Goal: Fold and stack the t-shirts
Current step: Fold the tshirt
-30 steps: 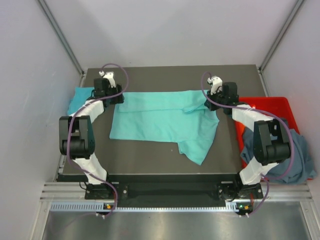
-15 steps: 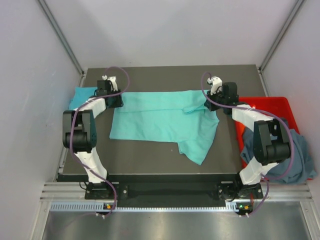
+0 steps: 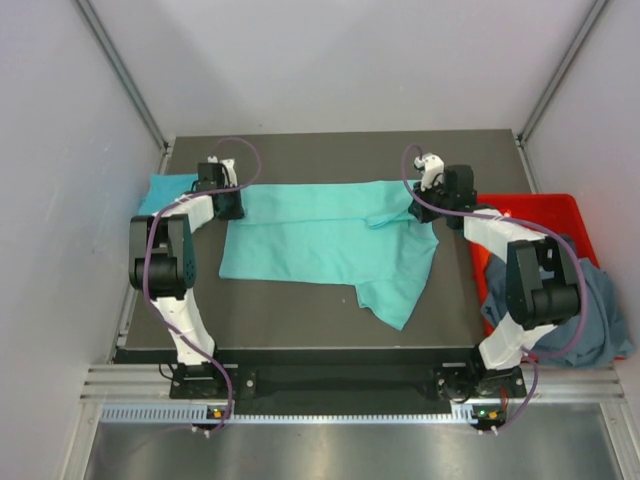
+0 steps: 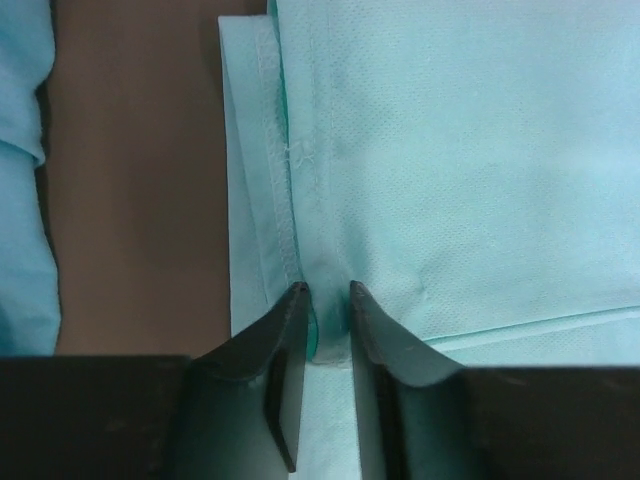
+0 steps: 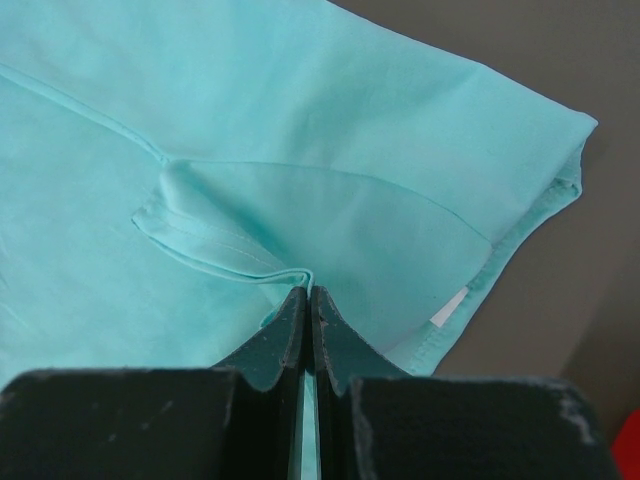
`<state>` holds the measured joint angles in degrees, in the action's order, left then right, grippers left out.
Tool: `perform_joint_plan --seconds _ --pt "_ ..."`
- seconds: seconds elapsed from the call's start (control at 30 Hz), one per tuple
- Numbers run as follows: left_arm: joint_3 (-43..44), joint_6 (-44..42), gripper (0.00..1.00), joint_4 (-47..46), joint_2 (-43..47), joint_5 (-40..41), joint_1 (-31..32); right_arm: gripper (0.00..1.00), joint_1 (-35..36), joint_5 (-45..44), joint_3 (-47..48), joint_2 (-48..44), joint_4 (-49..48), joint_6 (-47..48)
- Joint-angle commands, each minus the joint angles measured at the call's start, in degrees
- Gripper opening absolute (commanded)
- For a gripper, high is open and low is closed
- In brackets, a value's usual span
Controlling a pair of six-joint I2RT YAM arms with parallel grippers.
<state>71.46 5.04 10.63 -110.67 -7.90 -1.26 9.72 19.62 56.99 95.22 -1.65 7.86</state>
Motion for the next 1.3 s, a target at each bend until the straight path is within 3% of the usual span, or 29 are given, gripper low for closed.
perform_joint_plan --seconds 0.0,0.03,0.13,0.5,1.07,1.13,1.17,1.27 --pt "2.1 0.1 0.24 0.5 0.5 0.3 -0.2 0.0 0.7 1.2 0.9 0.1 -1.0 0.1" --pt "2.1 0.1 0.12 1.1 0.9 0.9 -0.3 0.0 0.7 1.1 0.8 0.1 -1.0 0.1" --pt "1.9 0.1 0.0 1.9 1.9 1.7 -0.2 0.0 0.7 1.1 0.8 0.1 -1.1 0.1" --pt "-3.1 -0.6 0.0 -0.1 8.7 5.6 -0.8 0.0 0.7 1.6 -0.1 -0.9 -1.1 0.0" --pt "-2.3 -0.8 0.0 3.1 6.3 5.3 -0.8 0.0 0.7 4.9 1.5 0.7 1.5 0.4" --pt "-2.0 -0.8 0.0 3.3 6.3 5.4 -0.7 0.11 0.7 5.3 2.4 0.7 3.6 0.7" --pt "-1.7 -0.7 0.05 3.8 6.3 5.5 -0.8 0.25 0.8 5.6 2.5 0.2 3.9 0.8" --pt "-1.2 -0.7 0.23 4.6 7.4 5.6 -0.7 0.39 0.7 5.5 2.7 -3.0 3.4 1.1"
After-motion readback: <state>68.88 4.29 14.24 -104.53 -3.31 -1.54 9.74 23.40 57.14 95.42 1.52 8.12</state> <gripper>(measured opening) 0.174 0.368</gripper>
